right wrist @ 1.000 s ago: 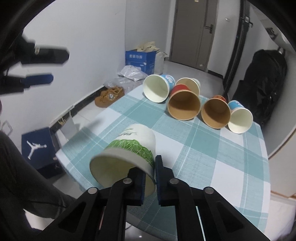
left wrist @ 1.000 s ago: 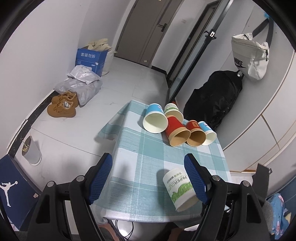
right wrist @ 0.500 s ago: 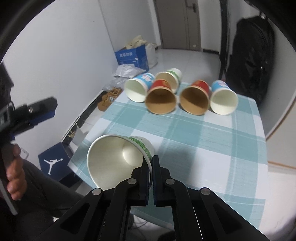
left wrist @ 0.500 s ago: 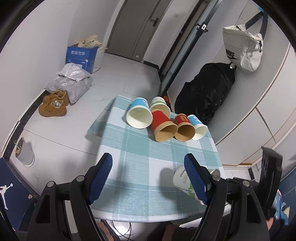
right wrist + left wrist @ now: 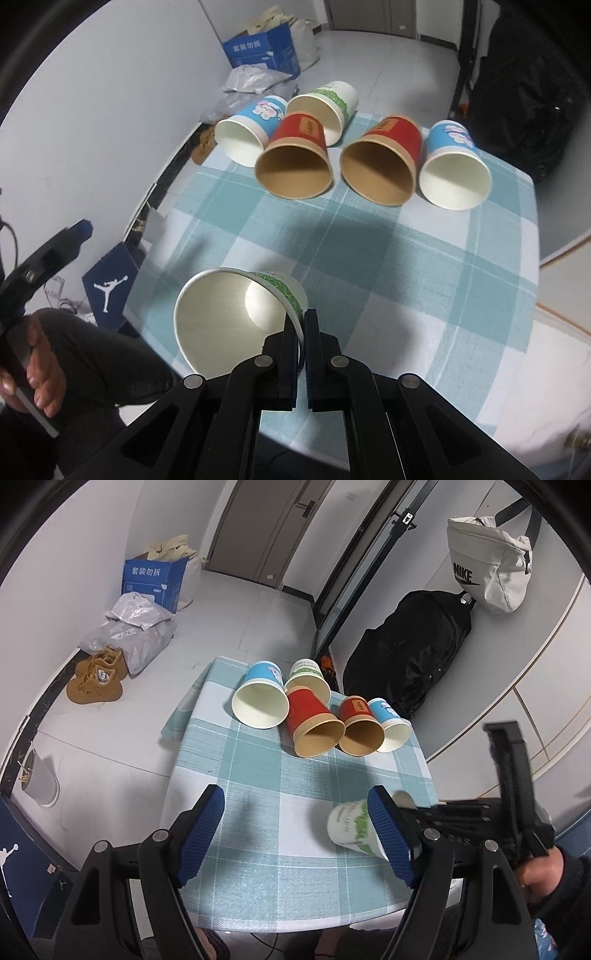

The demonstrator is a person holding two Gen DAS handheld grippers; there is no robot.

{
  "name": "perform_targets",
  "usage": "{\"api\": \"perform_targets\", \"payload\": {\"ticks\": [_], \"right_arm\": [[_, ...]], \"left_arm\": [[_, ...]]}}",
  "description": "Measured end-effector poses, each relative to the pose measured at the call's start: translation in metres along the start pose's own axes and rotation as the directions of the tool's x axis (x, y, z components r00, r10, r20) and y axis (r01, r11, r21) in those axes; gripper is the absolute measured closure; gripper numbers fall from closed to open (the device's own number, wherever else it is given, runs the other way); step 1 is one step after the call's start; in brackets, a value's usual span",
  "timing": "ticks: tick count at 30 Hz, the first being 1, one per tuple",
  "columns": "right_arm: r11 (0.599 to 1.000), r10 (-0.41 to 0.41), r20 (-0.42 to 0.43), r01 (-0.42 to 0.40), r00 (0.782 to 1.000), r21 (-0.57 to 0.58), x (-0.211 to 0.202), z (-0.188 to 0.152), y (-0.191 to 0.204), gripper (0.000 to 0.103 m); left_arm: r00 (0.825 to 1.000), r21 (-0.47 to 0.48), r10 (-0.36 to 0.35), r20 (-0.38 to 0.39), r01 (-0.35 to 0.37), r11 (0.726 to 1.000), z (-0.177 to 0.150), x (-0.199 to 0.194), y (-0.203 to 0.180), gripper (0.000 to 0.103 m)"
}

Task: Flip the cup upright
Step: 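Rotate the white cup with the right gripper, turning its opening upward, then set the white cup upright on the cloth and open the right gripper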

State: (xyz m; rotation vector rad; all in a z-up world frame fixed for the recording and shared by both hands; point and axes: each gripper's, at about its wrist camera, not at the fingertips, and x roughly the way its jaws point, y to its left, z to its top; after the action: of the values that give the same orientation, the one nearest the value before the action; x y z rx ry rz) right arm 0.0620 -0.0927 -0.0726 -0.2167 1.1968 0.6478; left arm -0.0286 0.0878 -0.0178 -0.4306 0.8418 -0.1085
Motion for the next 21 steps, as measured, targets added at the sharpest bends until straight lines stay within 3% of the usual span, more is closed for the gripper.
{"api": "perform_targets", "payload": {"ticks": [7,9,13,17,21], "right_arm": [[1.000,0.004,0.029,-0.005,1.000,0.029,0.015,0.018,-0.013,0.096],[0.999,0.008,0.049,-0.010,0.999,0.040,0.014,0.020,-0.016,0.087],[0.996,0.031,0.132,-0.042,0.991,0.082,0.005,0.011,-0.024,0.059],[0.990,0.049,0.226,-0.078,0.973,0.120,-0.010,-0.004,-0.029,0.051],[0.987,0.014,0.325,-0.065,0.946,0.146,-0.034,-0.021,-0.027,0.042]], "left_arm": [[0.999,-0.007,0.014,-0.032,-0.014,1.000,0.000,0.008,-0.003,0.027],[0.999,-0.001,0.015,-0.033,-0.015,1.000,0.000,0.009,-0.006,0.027],[0.999,0.032,0.027,-0.023,-0.026,0.999,0.000,0.010,-0.016,0.027],[0.999,0.064,0.042,-0.019,-0.041,0.997,-0.002,0.013,-0.028,0.027],[0.999,0.073,0.049,-0.009,-0.048,0.996,-0.004,0.013,-0.038,0.027]]}}
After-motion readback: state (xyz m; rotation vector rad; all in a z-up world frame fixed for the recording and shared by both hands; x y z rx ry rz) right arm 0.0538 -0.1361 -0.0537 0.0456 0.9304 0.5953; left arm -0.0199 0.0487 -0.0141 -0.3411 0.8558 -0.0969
